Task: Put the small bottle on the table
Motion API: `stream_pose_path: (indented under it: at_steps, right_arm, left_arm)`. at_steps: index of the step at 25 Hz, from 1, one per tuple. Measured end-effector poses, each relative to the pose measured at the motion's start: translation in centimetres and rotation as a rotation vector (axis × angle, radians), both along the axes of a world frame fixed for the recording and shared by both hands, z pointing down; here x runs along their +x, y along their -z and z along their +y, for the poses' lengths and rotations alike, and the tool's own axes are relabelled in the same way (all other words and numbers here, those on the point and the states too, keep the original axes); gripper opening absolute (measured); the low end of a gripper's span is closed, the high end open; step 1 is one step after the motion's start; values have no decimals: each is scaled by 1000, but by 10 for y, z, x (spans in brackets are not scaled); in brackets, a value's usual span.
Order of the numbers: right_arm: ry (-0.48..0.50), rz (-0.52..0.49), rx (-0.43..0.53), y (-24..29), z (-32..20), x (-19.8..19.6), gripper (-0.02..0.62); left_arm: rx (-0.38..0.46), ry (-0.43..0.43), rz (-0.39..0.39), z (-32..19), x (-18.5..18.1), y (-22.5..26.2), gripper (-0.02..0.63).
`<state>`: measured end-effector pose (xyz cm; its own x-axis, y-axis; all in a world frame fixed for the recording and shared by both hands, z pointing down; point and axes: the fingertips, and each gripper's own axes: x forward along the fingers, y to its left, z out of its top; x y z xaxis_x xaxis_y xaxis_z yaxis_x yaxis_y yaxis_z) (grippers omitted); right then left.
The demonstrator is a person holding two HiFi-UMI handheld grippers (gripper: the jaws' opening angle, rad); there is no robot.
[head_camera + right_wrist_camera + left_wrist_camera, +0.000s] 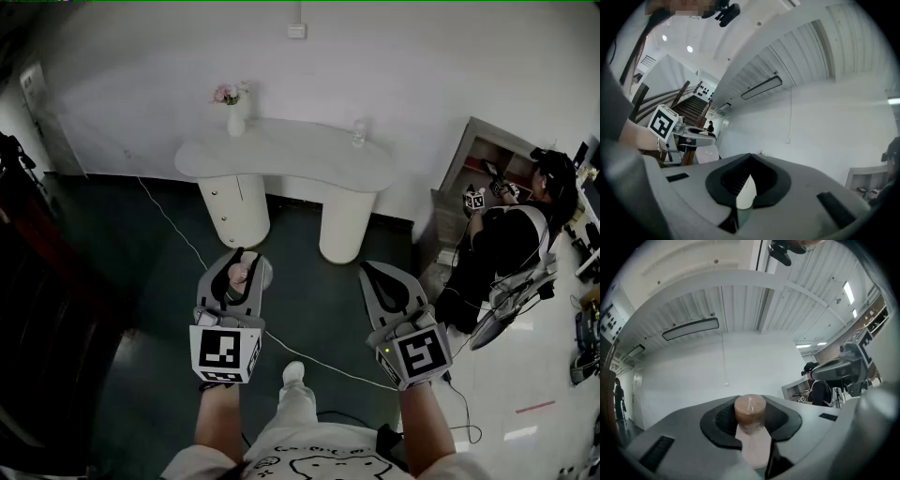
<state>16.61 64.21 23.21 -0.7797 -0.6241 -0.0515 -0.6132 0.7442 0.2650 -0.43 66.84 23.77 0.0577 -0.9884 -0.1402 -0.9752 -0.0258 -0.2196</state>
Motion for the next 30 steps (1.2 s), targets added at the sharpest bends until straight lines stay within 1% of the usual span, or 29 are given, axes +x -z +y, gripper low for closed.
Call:
stream_pose_path:
  at_steps: [5,9,13,17,21,26,30]
  right_arm:
    - [-17,7,-9,-3,-47,-11,-5]
    - [-20,-24,-24,-3,-90,-24,-5]
    - [-42,-9,-34,-4,-141,-48,-5]
    - [-60,2,-25,-6,-184,-72,-5]
    - [-87,7,-39,-5,-228,-97,-5]
    - [-102,4,-46,-5,-260,-118,-5]
    - [-101,8,-47,-12,-273,-124,-5]
  left_arm:
    - [-1,-6,13,-49,-16,0,112]
    - [-7,-26,16,-97,-32,-2,112]
    - [-15,-56,6,-152,-53,-3,112]
    - [-7,-78,14,-201,-75,-5,112]
    - [-15,-105,16,-248,-99,-2,112]
    - [-10,-113,16,-285,-122,4,112]
    - [-8,-105,23,-296,-131,-3,112]
